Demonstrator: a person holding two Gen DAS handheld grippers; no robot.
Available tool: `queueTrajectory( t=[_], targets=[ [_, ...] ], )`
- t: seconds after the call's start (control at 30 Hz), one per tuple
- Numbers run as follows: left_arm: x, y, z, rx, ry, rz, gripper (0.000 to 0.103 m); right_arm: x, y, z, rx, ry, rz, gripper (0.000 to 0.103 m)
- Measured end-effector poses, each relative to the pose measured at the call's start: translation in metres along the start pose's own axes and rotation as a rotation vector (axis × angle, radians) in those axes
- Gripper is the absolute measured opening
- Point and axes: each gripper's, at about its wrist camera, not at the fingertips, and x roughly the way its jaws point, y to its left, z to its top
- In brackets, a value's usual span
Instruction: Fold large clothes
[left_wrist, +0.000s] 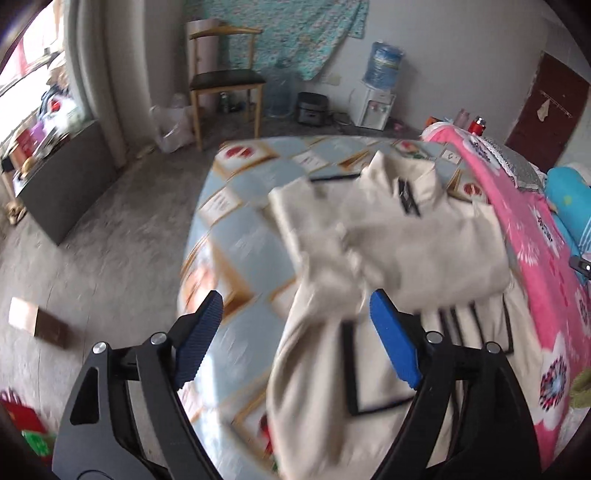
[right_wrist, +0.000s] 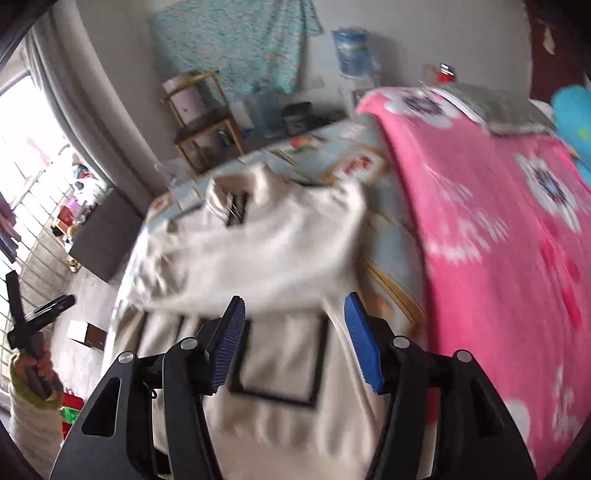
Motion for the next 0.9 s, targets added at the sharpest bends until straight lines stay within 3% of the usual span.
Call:
queueTrajectory(
  t=[0.23, 0.33, 0.43, 0.7, 0.9],
  targets=[
    [0.129, -0.074, 0.118, 0.047, 0.072, -0.047, 0.083, 0.134, 0.037, 0.097, -0.005, 0.120, -0.043, 0.056],
    [0.181, -0.097, 0.145, 0.053, 0.098, -0.036, 0.083, 0.193, 0.044, 0.135, 0.021, 0.164, -0.088, 0.056],
    [0.236, -0.118, 0.166, 0.089, 0.130, 0.023, 0.083, 0.235, 0.046, 0.161, 0.017, 0.193, -0.128, 0.056],
    [0.307, -0.122, 0.202, 0.010, 0.150, 0.120, 0.083, 0.323, 0.043, 0.183, -0.009, 0.303, -0.232, 0.056],
    [0.316, -0.124, 0.201, 0.095, 0.234, 0.165, 0.082, 0.341, 0.034, 0.178, -0.014, 0.422, -0.247, 0.056]
  ],
)
